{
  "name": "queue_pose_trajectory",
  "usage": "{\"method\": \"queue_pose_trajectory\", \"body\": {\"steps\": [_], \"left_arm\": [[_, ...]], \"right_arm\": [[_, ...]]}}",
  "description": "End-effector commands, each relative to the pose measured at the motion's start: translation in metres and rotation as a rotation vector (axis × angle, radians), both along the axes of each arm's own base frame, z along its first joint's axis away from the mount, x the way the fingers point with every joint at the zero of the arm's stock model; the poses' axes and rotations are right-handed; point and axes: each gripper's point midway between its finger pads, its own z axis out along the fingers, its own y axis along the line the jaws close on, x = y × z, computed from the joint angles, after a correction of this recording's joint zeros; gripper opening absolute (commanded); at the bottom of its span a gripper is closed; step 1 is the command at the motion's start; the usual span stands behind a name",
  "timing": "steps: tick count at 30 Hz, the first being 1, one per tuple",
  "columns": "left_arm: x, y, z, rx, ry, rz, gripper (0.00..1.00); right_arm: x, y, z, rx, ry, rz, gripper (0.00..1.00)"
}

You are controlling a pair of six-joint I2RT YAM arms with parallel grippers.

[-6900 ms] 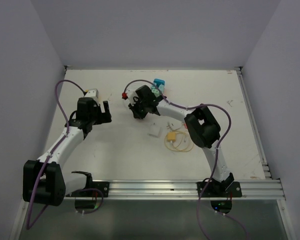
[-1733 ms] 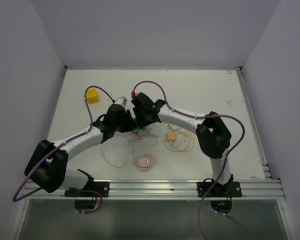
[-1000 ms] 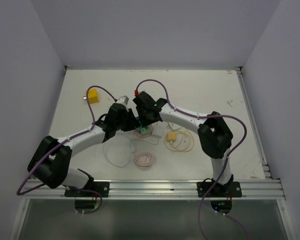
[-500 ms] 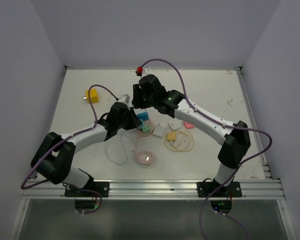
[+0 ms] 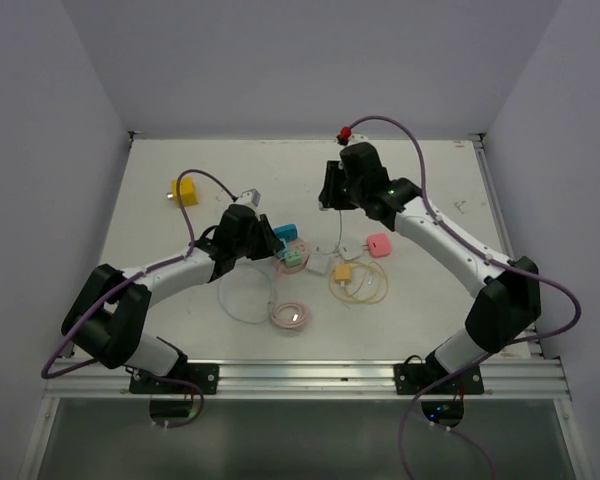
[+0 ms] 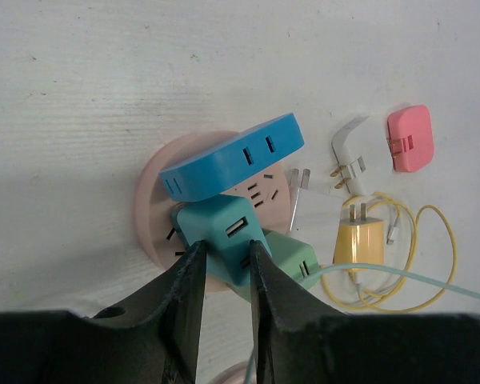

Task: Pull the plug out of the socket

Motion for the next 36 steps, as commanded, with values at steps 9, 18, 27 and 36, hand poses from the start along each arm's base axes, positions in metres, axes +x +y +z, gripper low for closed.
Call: {"method": "queue_pose_trajectory", "body": {"steps": [9, 18, 27, 36], "left_arm": [[-0.103, 0.081, -0.102, 0.393, 0.421, -0.019, 0.3], [-0.102, 0.08, -0.101, 0.391, 0.419, -0.021, 0.31], [-0.102, 0.079, -0.1, 0.385, 0.411, -0.023, 0.31], [-0.102, 0.077, -0.1, 0.377, 0.408, -0.033, 0.33]], "right_arm": [[0.009, -0.137, 0.167, 0.181, -0.306, -0.167, 0.0], [0.0, -0.147, 0.33, 0.34, -0.622, -0.121, 0.0], [-0.019, -0.184, 0.44, 0.4, -0.895, -0.196, 0.0], [0.039, -0.151, 0.272, 0.408, -0.495, -0.114, 0.0]]}}
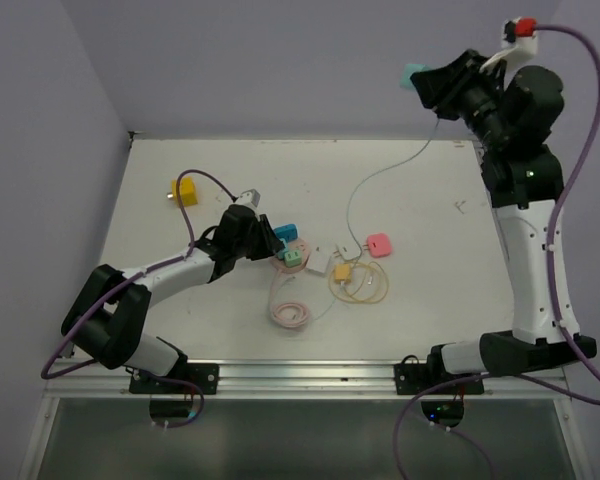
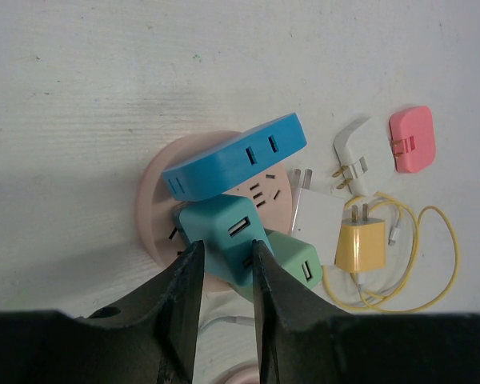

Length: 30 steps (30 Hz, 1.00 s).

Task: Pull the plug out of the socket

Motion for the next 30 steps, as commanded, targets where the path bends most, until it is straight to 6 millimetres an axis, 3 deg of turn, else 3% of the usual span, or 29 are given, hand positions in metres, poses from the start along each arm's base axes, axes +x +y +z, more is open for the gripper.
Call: {"method": "queue_pose_trajectory", "body": {"steps": [1, 2, 4, 5, 7, 8, 10, 11, 14, 15, 19, 25, 28, 30], "left_arm": [[-0.101, 0.077, -0.1, 0.375, 0.408, -0.035, 0.33], [-0.101, 0.076, -0.1, 0.374, 0.408, -0.037, 0.33], [-0.1, 0.076, -0.099, 0.373, 0.407, -0.037, 0.33], [-0.1, 0.076, -0.1, 0.374, 0.408, -0.037, 0.33], [-0.1, 0.075, -0.1, 0.376, 0.409, -0.038, 0.33], [-0.099, 0.075, -0.099, 0.374, 0.406, -0.038, 0.33], [-0.099, 0.075, -0.1, 0.377, 0.408, -0.037, 0.33], [-0.099, 0.075, -0.1, 0.376, 0.407, -0.037, 0.33], [-0.099, 0.075, -0.1, 0.375, 0.408, -0.04, 0.33], [-0.099, 0.074, -0.1, 0.373, 0.407, -0.042, 0.33], [-0.098, 0.075, -0.097, 0.372, 0.399, -0.038, 0.33], [-0.098, 0.075, -0.097, 0.369, 0.393, -0.038, 0.33], [-0.099, 0.074, -0.097, 0.368, 0.395, -0.043, 0.33], [-0.098, 0.074, -0.097, 0.367, 0.392, -0.044, 0.33]], "right_arm": [[0.031, 0.023, -0.104, 0.009, 0.229, 0.112, 0.0], [0.033, 0.026, -0.15, 0.006, 0.324, 0.121, 0.0], [0.035, 0.031, -0.186, -0.001, 0.373, 0.145, 0.0], [0.033, 0.033, -0.227, -0.011, 0.454, 0.148, 0.0], [0.033, 0.036, -0.263, -0.049, 0.504, 0.156, 0.0], [0.028, 0.039, -0.292, -0.062, 0.56, 0.17, 0.0], [0.03, 0.043, -0.316, -0.091, 0.577, 0.181, 0.0], [0.026, 0.043, -0.343, -0.098, 0.617, 0.18, 0.0], [0.032, 0.046, -0.384, -0.1, 0.641, 0.197, 0.0], [0.034, 0.05, -0.406, -0.095, 0.683, 0.212, 0.0], [0.042, 0.065, -0.436, -0.035, 0.701, 0.289, 0.05], [0.047, 0.069, -0.457, -0.031, 0.706, 0.312, 0.13], [0.046, 0.07, -0.467, -0.022, 0.726, 0.32, 0.23], [0.045, 0.065, -0.477, -0.014, 0.754, 0.296, 0.35]]}}
